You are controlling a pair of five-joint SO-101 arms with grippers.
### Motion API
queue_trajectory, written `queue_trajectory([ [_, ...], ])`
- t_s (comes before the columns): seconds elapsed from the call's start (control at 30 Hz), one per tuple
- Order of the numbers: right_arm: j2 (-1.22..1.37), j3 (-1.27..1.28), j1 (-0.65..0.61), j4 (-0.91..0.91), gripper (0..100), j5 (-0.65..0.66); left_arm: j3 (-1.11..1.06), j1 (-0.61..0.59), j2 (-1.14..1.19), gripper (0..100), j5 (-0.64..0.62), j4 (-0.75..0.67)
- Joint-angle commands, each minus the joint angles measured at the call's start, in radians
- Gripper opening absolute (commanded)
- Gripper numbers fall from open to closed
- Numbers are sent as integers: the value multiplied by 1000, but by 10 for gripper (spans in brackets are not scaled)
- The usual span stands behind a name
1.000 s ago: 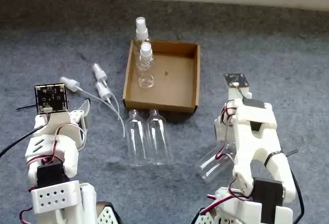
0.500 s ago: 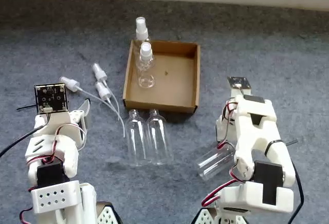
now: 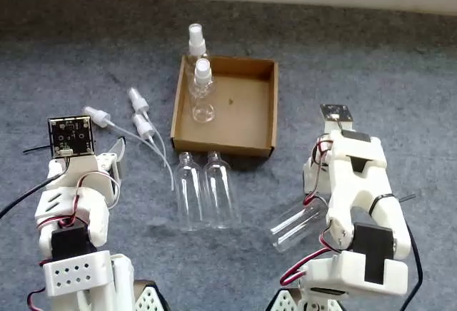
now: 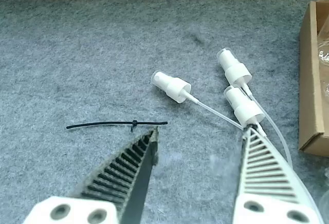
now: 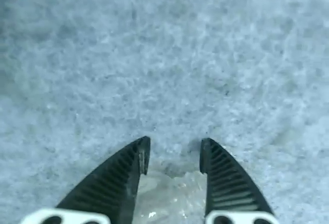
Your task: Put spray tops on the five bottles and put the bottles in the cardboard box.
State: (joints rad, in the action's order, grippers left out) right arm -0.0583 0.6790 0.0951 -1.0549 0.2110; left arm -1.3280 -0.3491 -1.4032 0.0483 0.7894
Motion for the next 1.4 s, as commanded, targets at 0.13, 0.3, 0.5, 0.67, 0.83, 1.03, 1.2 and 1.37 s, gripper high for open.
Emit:
queue_trajectory([
  [0.13, -7, -203, 68, -13, 115, -14, 7, 13, 7, 239, 8, -17],
  [0.3, -21, -277, 131, -171, 140, -14, 7, 30, 7, 239, 8, -18],
  [0.5, -216, -254, 67, -337, 325, -132, -15, 70, -1, 239, 12, -20],
  [0.67, -446, -44, -25, -274, 327, -341, -16, 71, -1, 239, 12, -20],
  [0.83, -481, 162, -108, -148, 327, -373, -16, 71, -1, 239, 12, -20],
  [1.03, -352, 239, -168, -64, 327, -371, -16, 71, -1, 239, 12, -20],
  [1.2, -206, 266, -180, 33, 324, -365, -16, 71, -1, 239, 12, -20],
  [1.37, -107, 236, -110, 82, 201, -236, -16, 71, -1, 239, 12, -20],
])
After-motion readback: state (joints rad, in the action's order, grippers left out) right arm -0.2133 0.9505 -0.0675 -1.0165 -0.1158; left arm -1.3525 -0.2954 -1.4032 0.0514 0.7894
